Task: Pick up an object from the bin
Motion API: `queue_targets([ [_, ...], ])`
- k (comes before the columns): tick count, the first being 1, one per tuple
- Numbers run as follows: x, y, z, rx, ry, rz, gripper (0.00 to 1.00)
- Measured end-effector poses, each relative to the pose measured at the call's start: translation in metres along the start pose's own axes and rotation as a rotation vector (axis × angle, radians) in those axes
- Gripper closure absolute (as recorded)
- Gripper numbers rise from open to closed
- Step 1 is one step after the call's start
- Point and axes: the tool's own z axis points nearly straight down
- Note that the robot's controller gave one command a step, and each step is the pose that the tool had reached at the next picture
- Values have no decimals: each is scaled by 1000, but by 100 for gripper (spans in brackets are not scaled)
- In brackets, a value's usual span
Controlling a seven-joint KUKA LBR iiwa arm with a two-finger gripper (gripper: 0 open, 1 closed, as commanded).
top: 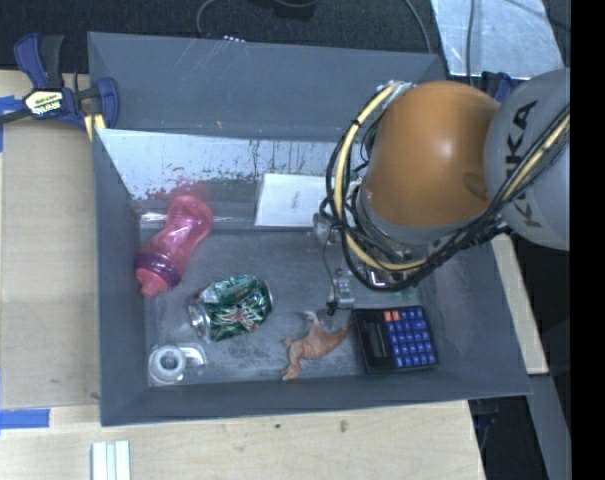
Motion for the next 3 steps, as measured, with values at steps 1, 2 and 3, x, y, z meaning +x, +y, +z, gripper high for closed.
queue_targets([
  [1, 21, -1, 49, 0, 2, -148, 0],
  [2, 28, -1, 63, -1, 0, -322, 0],
  [3, 20, -17, 66, 0, -3, -247, 0],
])
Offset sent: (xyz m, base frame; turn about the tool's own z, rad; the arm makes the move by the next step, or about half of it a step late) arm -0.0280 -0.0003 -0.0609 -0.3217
